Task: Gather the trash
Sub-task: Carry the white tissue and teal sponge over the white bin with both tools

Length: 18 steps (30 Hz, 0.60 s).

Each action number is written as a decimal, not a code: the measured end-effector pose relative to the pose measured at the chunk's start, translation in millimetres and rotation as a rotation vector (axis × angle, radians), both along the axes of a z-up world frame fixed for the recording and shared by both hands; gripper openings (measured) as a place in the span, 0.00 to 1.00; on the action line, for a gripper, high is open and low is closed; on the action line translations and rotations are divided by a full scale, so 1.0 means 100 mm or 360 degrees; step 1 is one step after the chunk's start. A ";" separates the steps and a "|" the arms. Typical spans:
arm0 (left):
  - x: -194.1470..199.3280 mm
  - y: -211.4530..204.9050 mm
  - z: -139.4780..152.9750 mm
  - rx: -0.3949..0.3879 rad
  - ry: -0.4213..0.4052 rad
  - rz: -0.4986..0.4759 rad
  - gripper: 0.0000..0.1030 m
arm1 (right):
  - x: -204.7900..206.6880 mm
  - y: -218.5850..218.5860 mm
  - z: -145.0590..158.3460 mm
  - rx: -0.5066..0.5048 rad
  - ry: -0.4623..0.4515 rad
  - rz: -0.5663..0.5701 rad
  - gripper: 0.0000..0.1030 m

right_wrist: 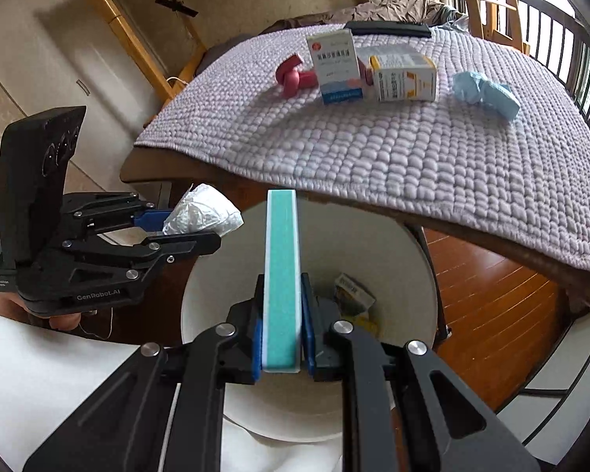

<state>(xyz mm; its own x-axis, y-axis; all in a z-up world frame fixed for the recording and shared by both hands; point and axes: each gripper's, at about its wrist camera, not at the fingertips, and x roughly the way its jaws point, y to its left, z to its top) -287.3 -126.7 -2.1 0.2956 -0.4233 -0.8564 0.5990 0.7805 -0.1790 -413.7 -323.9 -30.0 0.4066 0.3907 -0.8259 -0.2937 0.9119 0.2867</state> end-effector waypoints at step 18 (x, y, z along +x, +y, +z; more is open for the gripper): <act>0.01 -0.10 -0.29 0.0165 0.0007 -0.0032 0.33 | 0.10 0.08 -0.35 -0.0110 0.0087 0.0020 0.16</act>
<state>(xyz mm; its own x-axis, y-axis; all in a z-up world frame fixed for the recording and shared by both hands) -285.9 -137.0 -31.1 0.2843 -0.3384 -0.8971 0.6142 0.7827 -0.1006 -403.9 -316.0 -64.7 0.3554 0.3371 -0.8718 -0.2911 0.9262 0.2394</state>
